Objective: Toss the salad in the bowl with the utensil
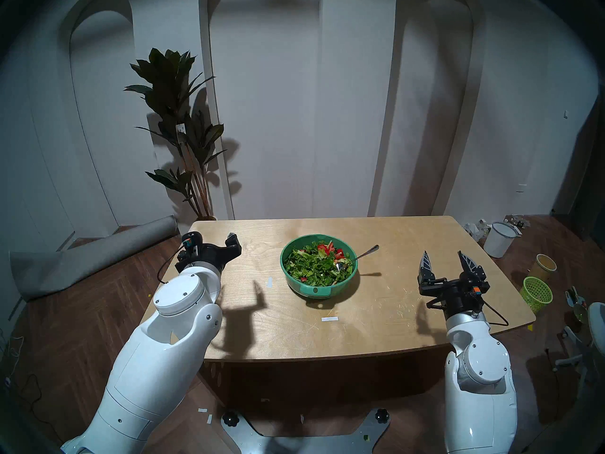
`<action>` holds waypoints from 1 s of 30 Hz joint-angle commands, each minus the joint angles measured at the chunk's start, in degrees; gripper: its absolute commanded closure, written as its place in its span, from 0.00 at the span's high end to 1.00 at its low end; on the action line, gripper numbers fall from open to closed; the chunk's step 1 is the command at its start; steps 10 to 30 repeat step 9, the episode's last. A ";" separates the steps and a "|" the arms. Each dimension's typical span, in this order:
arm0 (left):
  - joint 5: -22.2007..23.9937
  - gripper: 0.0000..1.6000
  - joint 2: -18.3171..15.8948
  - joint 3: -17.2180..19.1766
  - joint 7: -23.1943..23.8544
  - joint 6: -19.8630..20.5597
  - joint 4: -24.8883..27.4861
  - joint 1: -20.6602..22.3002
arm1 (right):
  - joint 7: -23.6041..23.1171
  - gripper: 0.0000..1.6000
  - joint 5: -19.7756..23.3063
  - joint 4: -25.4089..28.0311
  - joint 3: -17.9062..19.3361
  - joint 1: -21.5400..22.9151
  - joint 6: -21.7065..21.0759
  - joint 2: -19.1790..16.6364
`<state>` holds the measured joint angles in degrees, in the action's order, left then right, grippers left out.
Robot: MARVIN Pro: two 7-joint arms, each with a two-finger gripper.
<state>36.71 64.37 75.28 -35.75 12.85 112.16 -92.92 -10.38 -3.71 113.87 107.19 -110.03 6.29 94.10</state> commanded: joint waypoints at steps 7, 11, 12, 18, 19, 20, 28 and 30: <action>-4.18 1.00 -0.57 -0.66 0.45 -6.88 -0.86 -1.31 | -1.48 1.00 0.51 1.66 0.02 0.08 0.18 -1.11; -4.23 1.00 -0.56 -0.66 0.45 -6.96 -0.89 -1.31 | -2.04 1.00 0.64 1.62 -0.09 -0.19 0.70 -1.43; -4.23 1.00 -0.56 -0.66 0.45 -6.96 -0.89 -1.31 | -2.04 1.00 0.64 1.62 -0.09 -0.19 0.70 -1.43; -4.23 1.00 -0.56 -0.66 0.45 -6.96 -0.89 -1.31 | -2.04 1.00 0.64 1.62 -0.09 -0.19 0.70 -1.43; -4.23 1.00 -0.56 -0.66 0.45 -6.96 -0.89 -1.31 | -2.04 1.00 0.64 1.62 -0.09 -0.19 0.70 -1.43; -4.23 1.00 -0.56 -0.66 0.45 -6.96 -0.89 -1.31 | -2.04 1.00 0.64 1.62 -0.09 -0.19 0.70 -1.43; -4.23 1.00 -0.56 -0.66 0.45 -6.96 -0.89 -1.31 | -2.04 1.00 0.64 1.62 -0.09 -0.19 0.70 -1.43; -4.23 1.00 -0.56 -0.66 0.45 -6.96 -0.89 -1.31 | -2.04 1.00 0.64 1.62 -0.09 -0.19 0.70 -1.43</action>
